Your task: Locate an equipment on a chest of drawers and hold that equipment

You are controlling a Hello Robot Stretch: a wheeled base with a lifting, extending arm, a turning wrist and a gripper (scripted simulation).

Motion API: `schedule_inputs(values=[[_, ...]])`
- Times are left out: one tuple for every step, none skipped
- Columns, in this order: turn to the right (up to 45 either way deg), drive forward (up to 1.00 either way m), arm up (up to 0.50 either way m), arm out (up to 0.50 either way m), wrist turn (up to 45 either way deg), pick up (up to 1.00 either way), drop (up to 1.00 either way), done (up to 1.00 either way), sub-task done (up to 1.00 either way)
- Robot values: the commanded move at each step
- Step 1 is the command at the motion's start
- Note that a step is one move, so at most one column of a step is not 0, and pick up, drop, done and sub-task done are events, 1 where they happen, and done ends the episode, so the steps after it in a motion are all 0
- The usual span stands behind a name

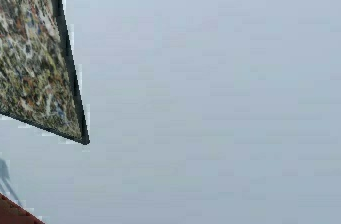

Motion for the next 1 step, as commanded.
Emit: schedule_inputs(values=[[0.0,0.00,0.00,0.00,45.0,0.00,0.00,0.00,0.00]])
